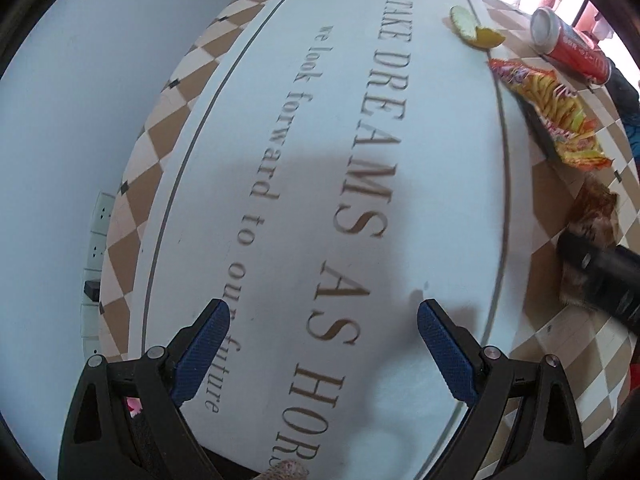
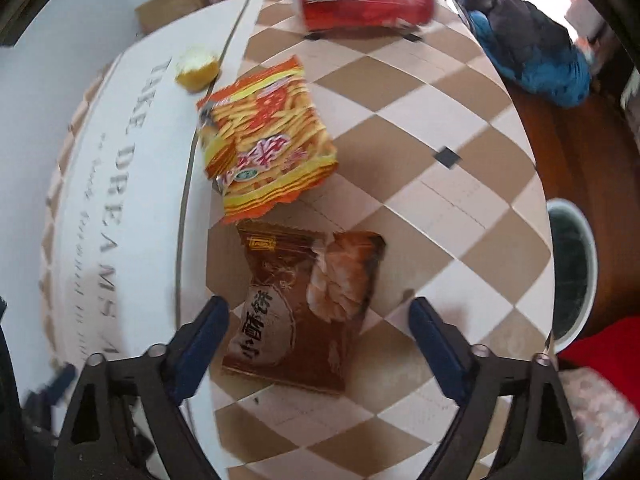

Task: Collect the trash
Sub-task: 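Grasp the brown pastry wrapper with the right tool while the left tool grasps the orange snack bag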

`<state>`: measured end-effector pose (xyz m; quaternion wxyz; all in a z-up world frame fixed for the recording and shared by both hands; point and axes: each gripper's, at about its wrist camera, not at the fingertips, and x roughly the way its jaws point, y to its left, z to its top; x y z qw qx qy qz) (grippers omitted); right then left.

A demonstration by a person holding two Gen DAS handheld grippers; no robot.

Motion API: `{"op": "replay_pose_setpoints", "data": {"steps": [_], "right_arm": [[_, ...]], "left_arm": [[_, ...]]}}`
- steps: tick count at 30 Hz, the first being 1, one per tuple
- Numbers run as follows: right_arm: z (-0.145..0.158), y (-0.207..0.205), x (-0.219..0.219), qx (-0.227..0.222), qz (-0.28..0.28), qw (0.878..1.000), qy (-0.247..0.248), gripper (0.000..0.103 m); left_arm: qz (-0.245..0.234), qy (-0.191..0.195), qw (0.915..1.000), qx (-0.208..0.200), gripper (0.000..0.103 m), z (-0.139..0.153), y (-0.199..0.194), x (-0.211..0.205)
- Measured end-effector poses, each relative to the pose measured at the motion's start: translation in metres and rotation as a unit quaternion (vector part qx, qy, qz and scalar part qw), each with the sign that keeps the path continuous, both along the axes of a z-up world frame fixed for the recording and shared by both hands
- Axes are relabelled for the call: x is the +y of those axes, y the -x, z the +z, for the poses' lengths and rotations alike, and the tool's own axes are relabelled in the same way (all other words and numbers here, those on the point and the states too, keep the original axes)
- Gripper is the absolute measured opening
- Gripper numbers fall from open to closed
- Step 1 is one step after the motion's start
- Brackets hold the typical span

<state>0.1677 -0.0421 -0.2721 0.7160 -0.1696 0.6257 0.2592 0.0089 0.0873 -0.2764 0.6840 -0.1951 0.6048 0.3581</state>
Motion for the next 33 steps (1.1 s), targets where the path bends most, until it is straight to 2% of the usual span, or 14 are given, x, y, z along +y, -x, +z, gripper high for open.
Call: {"op": "replay_pose_setpoints", "data": {"steps": [2,4,5,6,9,11,16,21,25,28,32,33], "right_arm": [[-0.001,0.007,0.004,-0.024,0.024,0.999,0.017,0.084],[0.000,0.012,0.003,-0.045,0.050,0.997,0.024,0.074],[0.001,0.014,0.003,-0.051,0.058,0.997,0.022,0.061],[0.003,0.013,0.000,-0.056,0.064,0.996,0.024,0.059],[0.009,-0.001,-0.020,-0.059,0.056,0.996,0.025,0.059],[0.013,-0.024,-0.039,-0.046,0.028,0.998,0.013,0.059],[0.015,-0.078,-0.067,-0.008,-0.030,0.999,-0.020,0.059],[0.006,-0.122,-0.073,0.002,-0.060,0.998,-0.019,0.059],[0.001,-0.143,-0.069,-0.001,-0.061,0.998,-0.013,0.059],[-0.001,-0.150,-0.064,-0.002,-0.057,0.998,-0.014,0.059],[0.000,-0.151,-0.061,-0.002,-0.056,0.998,-0.016,0.059],[0.000,-0.150,-0.062,-0.002,-0.055,0.998,-0.017,0.059]], "left_arm": [[-0.004,0.004,0.9999,-0.009,0.096,0.004,-0.008,0.001],[-0.009,0.007,0.9997,-0.021,0.096,0.010,-0.019,0.001],[-0.011,0.008,0.9996,-0.026,0.096,0.013,-0.024,0.001],[-0.014,0.010,0.9993,-0.034,0.096,0.018,-0.032,0.000],[-0.020,0.022,0.9981,-0.055,0.096,0.027,-0.063,0.001],[-0.019,0.035,0.9968,-0.069,0.096,0.032,-0.086,0.004],[-0.014,0.114,0.9888,-0.095,0.096,0.032,-0.156,0.015],[-0.020,0.146,0.9864,-0.073,0.095,0.010,-0.203,0.018],[-0.039,0.132,0.9896,-0.040,0.094,-0.006,-0.224,0.008],[-0.054,0.120,0.9905,-0.040,0.094,-0.005,-0.230,-0.003],[-0.060,0.090,0.9934,-0.040,0.078,-0.001,-0.224,-0.010],[-0.061,0.084,0.9938,-0.040,0.071,0.000,-0.221,-0.010]]}}
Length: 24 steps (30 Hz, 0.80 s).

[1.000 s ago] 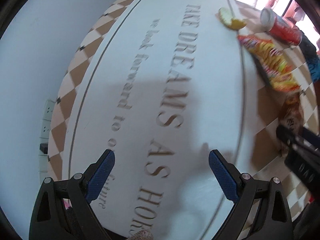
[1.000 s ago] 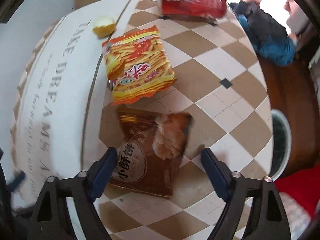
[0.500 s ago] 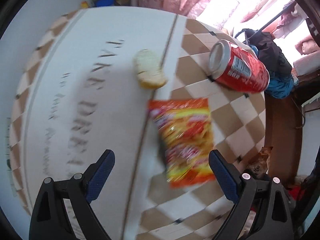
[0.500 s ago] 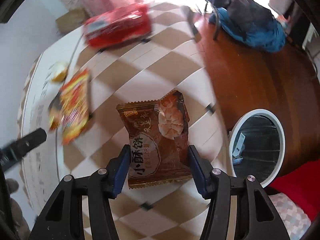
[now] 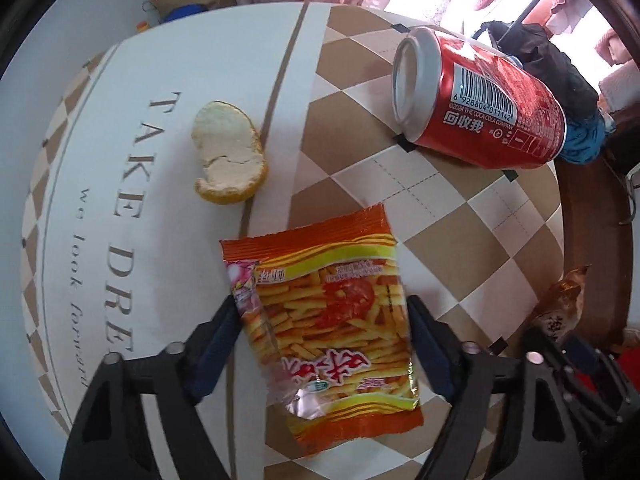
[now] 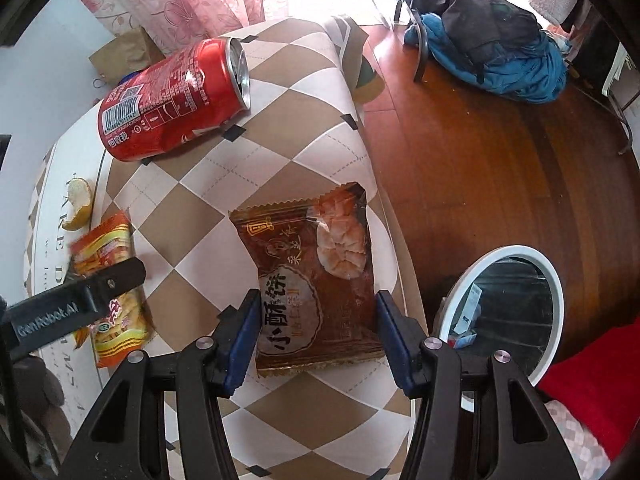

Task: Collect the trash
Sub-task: 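Grasp the brown pastry wrapper with the right tool while the left tool grasps the orange snack bag, then carry both bags over the bin and open both tools to drop them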

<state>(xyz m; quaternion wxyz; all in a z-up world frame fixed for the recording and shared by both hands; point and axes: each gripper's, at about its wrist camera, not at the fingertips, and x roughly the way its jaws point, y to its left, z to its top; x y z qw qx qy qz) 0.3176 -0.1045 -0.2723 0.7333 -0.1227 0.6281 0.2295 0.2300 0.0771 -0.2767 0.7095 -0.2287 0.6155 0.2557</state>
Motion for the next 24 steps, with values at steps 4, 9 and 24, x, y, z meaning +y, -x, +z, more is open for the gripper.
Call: {"op": "replay_pose_setpoints", "data": {"steps": [4,9,24], "right_arm": [[0.000,0.002,-0.002,-0.002,0.003,1.000,-0.004,0.058],[0.005,0.013,-0.003,-0.004,0.010,1.000,-0.009,0.057],[0.071,0.062,-0.026,-0.046,0.036,0.996,-0.066,0.056]], "left_arm": [[-0.006,-0.015,0.9998,-0.010,0.054,0.010,0.012,-0.004],[-0.019,-0.037,0.9989,-0.019,0.037,0.027,0.028,-0.014],[-0.044,-0.107,0.9884,-0.098,0.037,0.127,0.096,-0.058]]}}
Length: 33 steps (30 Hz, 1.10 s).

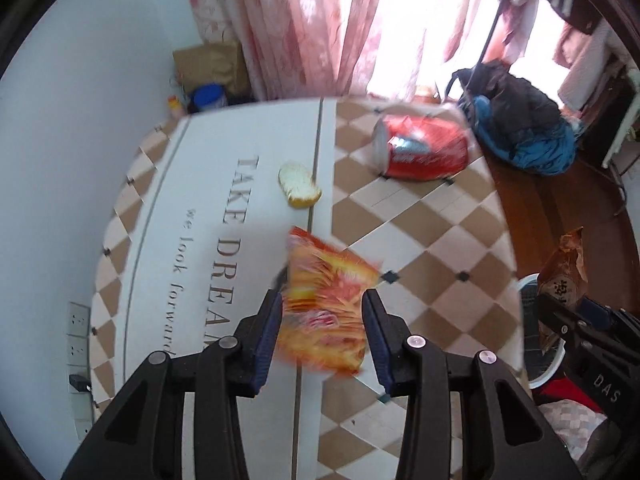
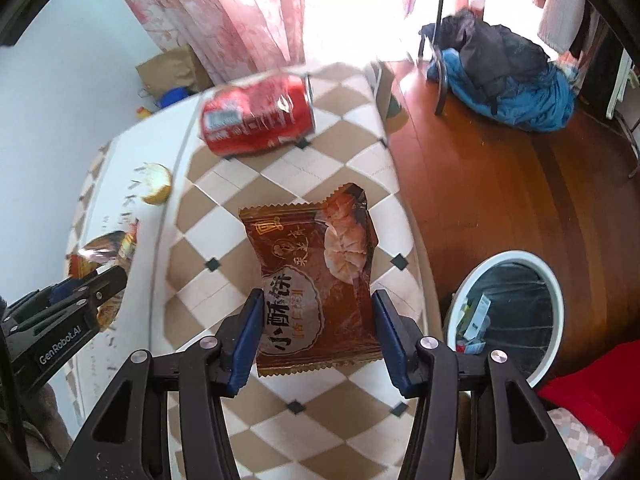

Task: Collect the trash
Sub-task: 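Carry both bags over the bin and open both tools to drop them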

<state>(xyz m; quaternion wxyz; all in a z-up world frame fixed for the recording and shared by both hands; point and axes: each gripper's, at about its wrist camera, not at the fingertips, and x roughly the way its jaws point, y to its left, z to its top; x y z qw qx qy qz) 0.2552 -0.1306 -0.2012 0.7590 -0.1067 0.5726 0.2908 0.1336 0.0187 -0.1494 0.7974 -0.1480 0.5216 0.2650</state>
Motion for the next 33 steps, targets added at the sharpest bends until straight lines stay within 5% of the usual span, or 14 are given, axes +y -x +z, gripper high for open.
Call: {"op": "replay_pose_setpoints", "data": {"steps": [8,13,20,22,27,33], "right_arm": [[0.067,0.012,-0.060,-0.039,-0.018,0.998,-0.056,0.056],[0.095,0.003,-0.113,-0.054,-0.051,0.994,-0.080,0.056],[0.073,-0.016,-0.154,-0.027,-0.081,0.994,-0.075,0.056],[0.058,-0.017,-0.149,-0.009,-0.079,0.994,-0.076,0.056],[0.023,-0.014,-0.109,0.024,-0.057,0.996,-0.070,0.056],[-0.007,-0.018,-0.050,0.044,-0.033,0.997,-0.053,0.055]], "left_arm": [[-0.055,-0.008,0.9968,-0.058,0.037,0.061,-0.010,-0.059],[-0.045,0.043,0.9955,-0.071,0.041,0.062,-0.017,-0.060],[0.037,0.077,0.9963,-0.003,0.045,-0.003,0.010,0.011],[0.050,0.080,0.9955,0.011,0.077,-0.018,0.013,0.023],[0.016,0.110,0.9933,0.034,0.084,-0.054,-0.003,0.033],[-0.015,0.101,0.9894,0.103,0.086,-0.103,-0.033,0.039]]}}
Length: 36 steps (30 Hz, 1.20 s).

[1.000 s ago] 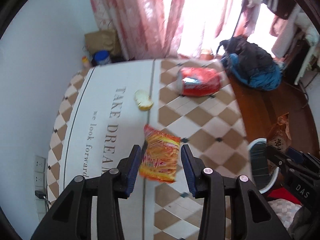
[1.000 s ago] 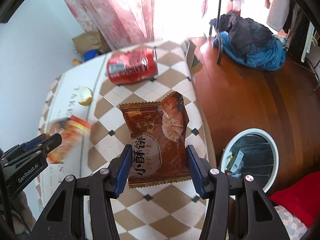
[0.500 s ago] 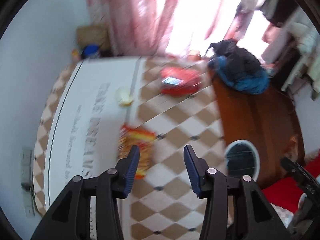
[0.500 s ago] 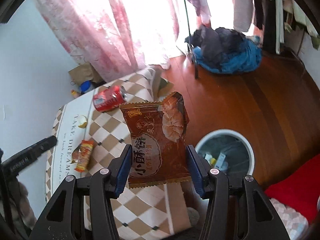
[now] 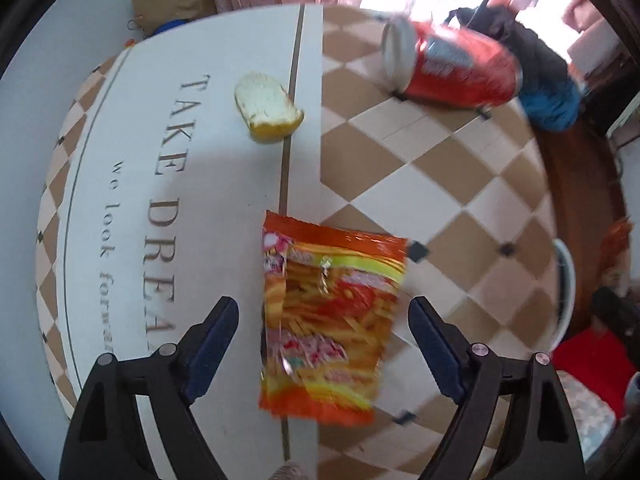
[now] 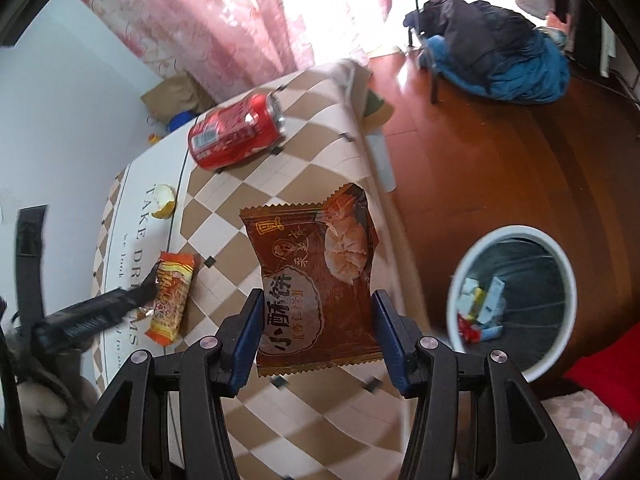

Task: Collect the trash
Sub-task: 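Carry both bags over the bin and open both tools to drop them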

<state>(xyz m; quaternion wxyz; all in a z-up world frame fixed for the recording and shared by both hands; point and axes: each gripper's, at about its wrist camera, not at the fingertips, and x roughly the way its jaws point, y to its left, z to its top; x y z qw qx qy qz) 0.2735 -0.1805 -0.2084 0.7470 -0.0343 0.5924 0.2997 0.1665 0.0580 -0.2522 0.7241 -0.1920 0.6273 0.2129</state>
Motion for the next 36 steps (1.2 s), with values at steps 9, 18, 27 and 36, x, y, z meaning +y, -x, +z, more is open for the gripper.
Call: {"op": "replay_pose_setpoints", "data": {"steps": [9,18,27,36], "right_arm": [[-0.012,0.001,0.057,-0.006,0.036,0.999,0.021,0.055],[0.001,0.014,0.056,-0.013,0.045,0.999,0.011,0.055],[0.054,0.019,-0.010,-0.041,0.013,0.998,-0.038,0.054],[0.114,-0.009,-0.151,-0.085,-0.077,0.992,-0.055,0.054]], "left_arm": [[0.008,-0.010,0.9999,-0.006,0.051,-0.004,0.005,0.003],[0.009,-0.029,0.9972,-0.068,0.049,0.057,0.039,-0.024],[-0.071,-0.057,0.9814,-0.169,0.049,0.164,0.010,-0.105],[-0.178,0.003,0.9622,-0.207,0.049,0.169,-0.071,-0.233]]}}
